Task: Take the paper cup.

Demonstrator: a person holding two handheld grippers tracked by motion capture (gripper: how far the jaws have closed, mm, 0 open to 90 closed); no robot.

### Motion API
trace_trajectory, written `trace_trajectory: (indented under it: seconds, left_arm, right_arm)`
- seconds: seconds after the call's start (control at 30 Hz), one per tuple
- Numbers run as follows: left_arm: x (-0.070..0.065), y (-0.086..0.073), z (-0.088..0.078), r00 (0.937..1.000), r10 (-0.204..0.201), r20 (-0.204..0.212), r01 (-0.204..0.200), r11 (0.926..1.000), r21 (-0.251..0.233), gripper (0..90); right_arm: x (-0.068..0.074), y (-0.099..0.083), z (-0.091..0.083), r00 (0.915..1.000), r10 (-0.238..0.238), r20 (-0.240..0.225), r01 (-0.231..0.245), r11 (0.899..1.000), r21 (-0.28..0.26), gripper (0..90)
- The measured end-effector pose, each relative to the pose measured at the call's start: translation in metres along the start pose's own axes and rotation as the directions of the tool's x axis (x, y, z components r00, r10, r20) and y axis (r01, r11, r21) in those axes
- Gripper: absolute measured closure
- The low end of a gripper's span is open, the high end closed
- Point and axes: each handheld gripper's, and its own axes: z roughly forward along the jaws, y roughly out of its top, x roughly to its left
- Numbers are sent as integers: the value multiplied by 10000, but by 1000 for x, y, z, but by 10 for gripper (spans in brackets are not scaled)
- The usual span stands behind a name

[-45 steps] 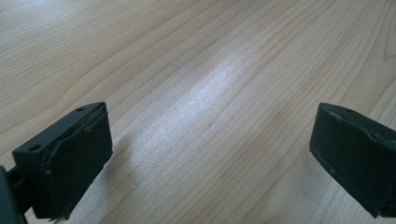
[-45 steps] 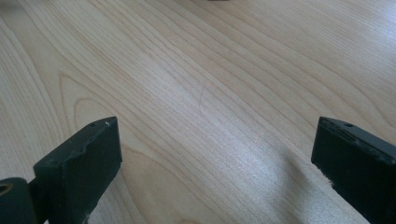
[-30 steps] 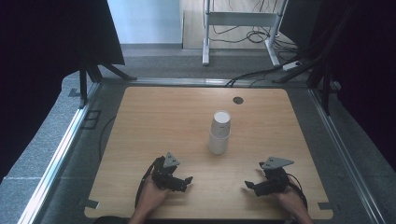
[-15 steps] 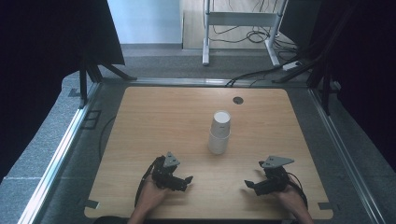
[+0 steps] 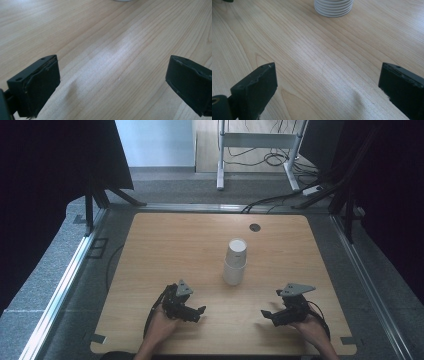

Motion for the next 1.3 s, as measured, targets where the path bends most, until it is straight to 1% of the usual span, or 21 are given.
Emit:
trace_trajectory:
  seconds: [0.1, 0.17, 0.47, 0.77, 1.0, 1.2, 1.3]
  left_arm:
    - [0, 3, -1, 10000, 57, 43, -56, 10000, -66, 0]
    - [0, 5, -1, 10000, 48, 9, -48, 10000, -85, 0]
    - [3, 14, -2, 9997, -229, 28, 229, 9995, -228, 0]
    - [3, 23, -3, 9999, 90, -147, -94, 9996, -268, 2]
    - [3, 30, -1, 9998, 136, -171, -140, 9996, -246, 3]
    - [5, 38, 3, 9998, 172, -94, -175, 9995, -258, 3]
    - [6, 41, 3, 9999, 69, 157, -63, 9993, -380, 1]
  right_arm:
    - [1, 3, 0, 9999, -129, 19, 129, 9998, 127, 23]
    - [0, 5, -1, 9999, -126, -34, 126, 9999, 88, 24]
    - [-2, 15, -5, 9996, -21, -275, 21, 10000, -5, 26]
    - [-7, 23, -8, 9994, 2, -333, -3, 10000, -21, 29]
    - [-10, 32, -10, 9991, 17, -422, -14, 10000, 57, 36]
    - [-10, 42, -11, 9991, -194, -384, 202, 9996, 188, 42]
    - [-11, 48, -11, 9988, -241, -437, 252, 9994, 238, 44]
